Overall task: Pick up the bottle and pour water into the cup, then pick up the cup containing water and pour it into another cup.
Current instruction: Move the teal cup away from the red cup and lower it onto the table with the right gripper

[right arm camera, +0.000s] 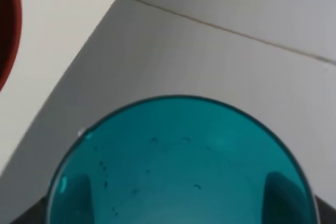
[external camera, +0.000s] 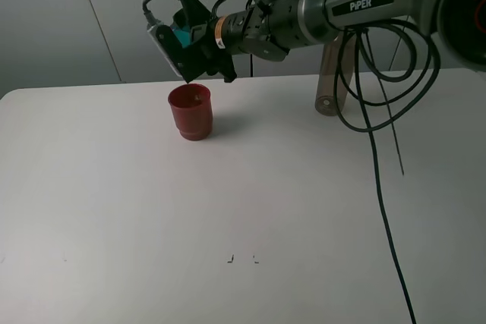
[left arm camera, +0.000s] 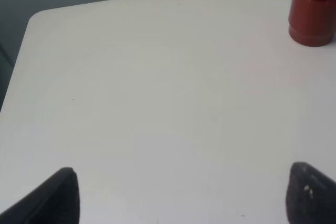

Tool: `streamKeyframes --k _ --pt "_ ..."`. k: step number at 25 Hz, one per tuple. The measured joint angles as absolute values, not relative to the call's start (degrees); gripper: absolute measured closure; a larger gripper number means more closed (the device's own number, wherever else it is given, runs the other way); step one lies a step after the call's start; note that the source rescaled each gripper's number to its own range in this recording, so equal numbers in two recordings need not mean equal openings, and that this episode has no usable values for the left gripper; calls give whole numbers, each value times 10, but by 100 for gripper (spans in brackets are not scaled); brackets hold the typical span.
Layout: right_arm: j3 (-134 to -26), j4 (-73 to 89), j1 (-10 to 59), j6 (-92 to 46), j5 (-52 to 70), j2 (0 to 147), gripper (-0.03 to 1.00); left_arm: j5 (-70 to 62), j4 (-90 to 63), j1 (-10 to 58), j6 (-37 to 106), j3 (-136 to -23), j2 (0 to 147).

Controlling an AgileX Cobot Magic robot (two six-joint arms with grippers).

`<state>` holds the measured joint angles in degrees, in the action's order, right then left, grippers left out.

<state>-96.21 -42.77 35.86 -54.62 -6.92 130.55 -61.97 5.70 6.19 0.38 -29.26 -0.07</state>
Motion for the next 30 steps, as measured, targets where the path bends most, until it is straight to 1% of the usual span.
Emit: streamKeyframes --k 7,11,14,22,25,30 --pt "-957 -421 359 -104 -38 1247 82 -620 57 62 4 -293 -1" --pt "-927 -413 359 76 -29 1204 82 -620 57 62 4 -293 -1" --pt "-889 -407 356 164 -28 1168 82 -620 57 62 4 -293 -1" --pt "-750 -369 336 338 -24 1066 82 -620 57 62 4 -293 -1" --pt "-695 -353 326 365 -26 1034 82 -620 57 62 4 -293 -1" --pt "-608 -337 301 372 -54 1015 82 -620 57 62 4 -293 -1"
